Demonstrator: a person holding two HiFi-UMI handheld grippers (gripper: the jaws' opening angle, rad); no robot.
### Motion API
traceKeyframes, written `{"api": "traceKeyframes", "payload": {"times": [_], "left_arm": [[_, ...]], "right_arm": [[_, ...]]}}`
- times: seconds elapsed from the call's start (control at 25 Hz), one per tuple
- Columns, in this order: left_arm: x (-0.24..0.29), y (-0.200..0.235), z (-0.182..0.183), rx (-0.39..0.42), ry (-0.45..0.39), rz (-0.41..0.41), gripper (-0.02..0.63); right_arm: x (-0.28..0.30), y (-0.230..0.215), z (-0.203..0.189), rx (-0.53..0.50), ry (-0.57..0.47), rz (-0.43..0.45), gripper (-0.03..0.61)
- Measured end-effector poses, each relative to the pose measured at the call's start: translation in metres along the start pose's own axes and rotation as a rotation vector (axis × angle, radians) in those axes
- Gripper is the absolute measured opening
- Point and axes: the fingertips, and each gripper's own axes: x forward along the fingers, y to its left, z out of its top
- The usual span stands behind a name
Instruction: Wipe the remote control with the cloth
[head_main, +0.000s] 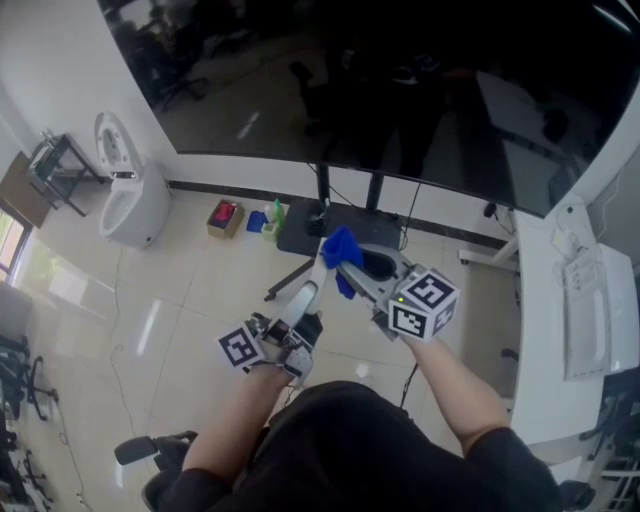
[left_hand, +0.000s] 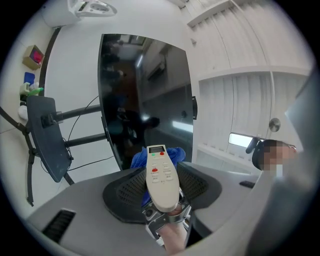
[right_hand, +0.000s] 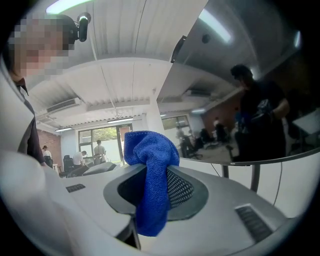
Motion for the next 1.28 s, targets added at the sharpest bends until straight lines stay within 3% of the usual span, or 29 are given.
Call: {"api": "traceKeyframes", "payload": {"times": [0.2,0.36,0.56,0.76,1.04,1.28], "left_arm": [[0.005,0.006,0.0,0.04,0.011,0.024,0.196],[0.002,0.023,-0.003,0.194,0.043,0.148,0.196],[0.0,0.073,-0.026,0.444,0.162,0.355,0.196],[0.016,0.118,-0.052,0.605,0.289,0.512,0.196],[0.053,0.183,-0.068,0.73,0.458,0.624,0.196],[0.081,0.264,-0.043,0.846,0.551,0.719,0.196]], "right_arm": [[-0.014,-0.009,0.003,-0.015,-0.008,-0.025,0.106],[-0.045,-0.031,-0.005,-0.021,-0.014,-0.116,0.106],[-0.09,-0.061,-0.054,0.012,0.104,-0.219,0.106],[-0.127,-0.075,-0.095,0.056,0.175,-0.253,0.106],[-0.147,-0.101,-0.118,0.101,0.219,-0.317,0.106],[-0.123,-0.13,-0.133,0.118,0.27,-0.401,0.106]]}}
